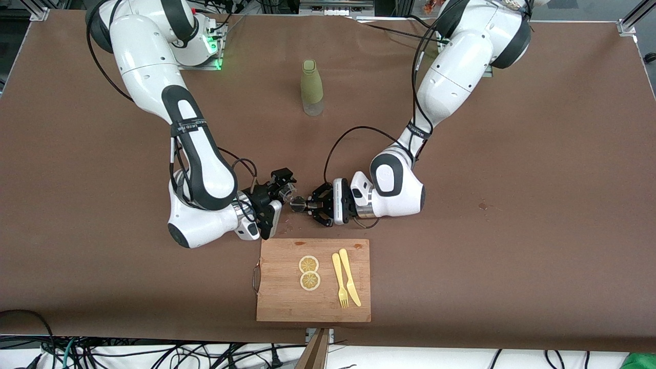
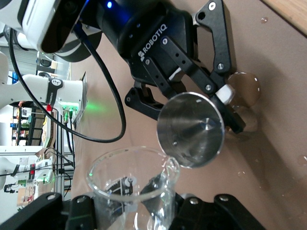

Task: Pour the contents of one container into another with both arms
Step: 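Pour liquid from the beaker into the jigger held by the left gripper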

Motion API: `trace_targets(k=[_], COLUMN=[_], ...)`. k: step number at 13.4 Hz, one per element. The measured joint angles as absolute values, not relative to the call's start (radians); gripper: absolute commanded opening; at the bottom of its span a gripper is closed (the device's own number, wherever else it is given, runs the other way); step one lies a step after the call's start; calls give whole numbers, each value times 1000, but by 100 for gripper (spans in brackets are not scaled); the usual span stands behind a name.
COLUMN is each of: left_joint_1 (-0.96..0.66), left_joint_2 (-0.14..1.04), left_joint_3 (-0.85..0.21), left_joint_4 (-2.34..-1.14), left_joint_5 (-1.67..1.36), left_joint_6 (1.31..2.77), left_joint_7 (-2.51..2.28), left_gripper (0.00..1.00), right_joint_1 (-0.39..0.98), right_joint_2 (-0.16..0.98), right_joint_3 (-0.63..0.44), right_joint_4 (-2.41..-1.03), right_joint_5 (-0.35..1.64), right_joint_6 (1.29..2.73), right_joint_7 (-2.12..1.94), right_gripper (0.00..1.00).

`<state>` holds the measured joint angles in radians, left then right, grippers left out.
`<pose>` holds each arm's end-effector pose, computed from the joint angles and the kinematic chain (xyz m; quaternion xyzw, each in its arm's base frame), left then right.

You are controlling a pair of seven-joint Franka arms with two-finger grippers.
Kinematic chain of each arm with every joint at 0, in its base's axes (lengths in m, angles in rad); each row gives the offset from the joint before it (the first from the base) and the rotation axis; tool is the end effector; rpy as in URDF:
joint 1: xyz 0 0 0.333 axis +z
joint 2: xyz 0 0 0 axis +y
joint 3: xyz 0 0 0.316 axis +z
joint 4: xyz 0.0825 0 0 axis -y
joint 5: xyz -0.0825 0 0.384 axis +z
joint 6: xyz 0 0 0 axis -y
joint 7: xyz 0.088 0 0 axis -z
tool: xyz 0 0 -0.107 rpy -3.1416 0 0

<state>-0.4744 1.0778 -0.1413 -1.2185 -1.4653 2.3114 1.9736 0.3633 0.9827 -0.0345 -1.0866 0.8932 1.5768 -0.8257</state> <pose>0.6294 -0.4310 0.1315 0.6434 -0.5390 0.3410 0.4233 0.6615 0.3220 0.2254 -0.7955 -0.3938 0.1151 0.4460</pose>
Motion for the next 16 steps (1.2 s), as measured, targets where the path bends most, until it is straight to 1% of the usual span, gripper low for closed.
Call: trace_targets(k=[6, 16], left_joint_1=[-475, -476], left_joint_2=[1078, 1078], left_joint_3=[-141, -141], left_joint_4=[-1219, -1219], left_joint_5=[-1465, -1465], left_joint_6=[2311, 2311], left_joint_7=[1974, 1974], left_gripper=[0, 0], right_joint_1=[374, 380], right_joint_2=[983, 983], right_joint_3=[-34, -34], right_joint_4=[-1070, -1069], right_joint_5=[856, 850], right_joint_6=[1574, 1573], right_joint_7=[-762, -718], right_gripper=[24, 24])
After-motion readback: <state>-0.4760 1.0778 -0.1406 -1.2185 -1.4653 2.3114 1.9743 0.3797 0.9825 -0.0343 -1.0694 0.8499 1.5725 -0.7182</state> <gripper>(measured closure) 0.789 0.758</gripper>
